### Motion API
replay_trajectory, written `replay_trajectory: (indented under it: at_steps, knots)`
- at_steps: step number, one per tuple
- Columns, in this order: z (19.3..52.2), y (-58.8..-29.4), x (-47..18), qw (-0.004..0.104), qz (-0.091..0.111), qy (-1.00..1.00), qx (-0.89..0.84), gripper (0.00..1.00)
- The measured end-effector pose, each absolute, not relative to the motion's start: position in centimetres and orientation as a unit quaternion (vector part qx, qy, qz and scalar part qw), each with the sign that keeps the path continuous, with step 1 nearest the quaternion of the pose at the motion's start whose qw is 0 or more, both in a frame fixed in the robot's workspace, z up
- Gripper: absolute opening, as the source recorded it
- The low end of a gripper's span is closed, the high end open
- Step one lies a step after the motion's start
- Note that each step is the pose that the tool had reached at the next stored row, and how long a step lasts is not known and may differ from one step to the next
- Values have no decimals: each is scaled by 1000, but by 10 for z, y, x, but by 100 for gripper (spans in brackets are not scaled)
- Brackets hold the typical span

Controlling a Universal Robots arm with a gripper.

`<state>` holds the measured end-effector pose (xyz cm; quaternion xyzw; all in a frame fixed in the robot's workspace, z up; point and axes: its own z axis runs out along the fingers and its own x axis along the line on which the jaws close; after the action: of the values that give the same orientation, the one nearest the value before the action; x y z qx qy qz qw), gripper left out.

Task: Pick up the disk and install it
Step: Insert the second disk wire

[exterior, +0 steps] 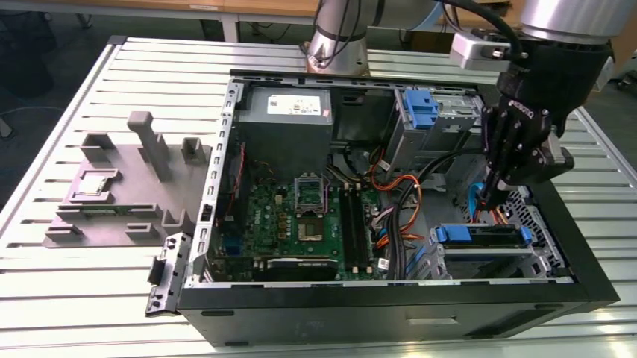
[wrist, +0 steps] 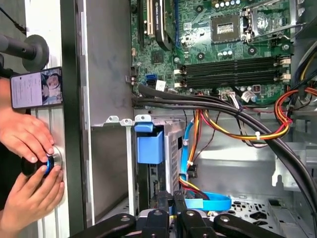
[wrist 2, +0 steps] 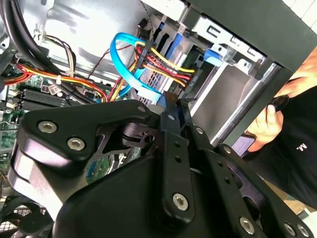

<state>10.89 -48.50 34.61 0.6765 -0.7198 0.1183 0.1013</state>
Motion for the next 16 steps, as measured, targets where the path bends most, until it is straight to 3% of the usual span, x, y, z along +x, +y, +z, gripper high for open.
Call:
replay_trajectory:
  at_steps: [5, 12, 16]
  knots:
    - [345, -491, 105, 99, 118, -720, 677, 16]
    - [343, -498, 105, 73, 91, -724, 680, 16]
    - [343, -502, 105, 71, 90, -724, 681, 16]
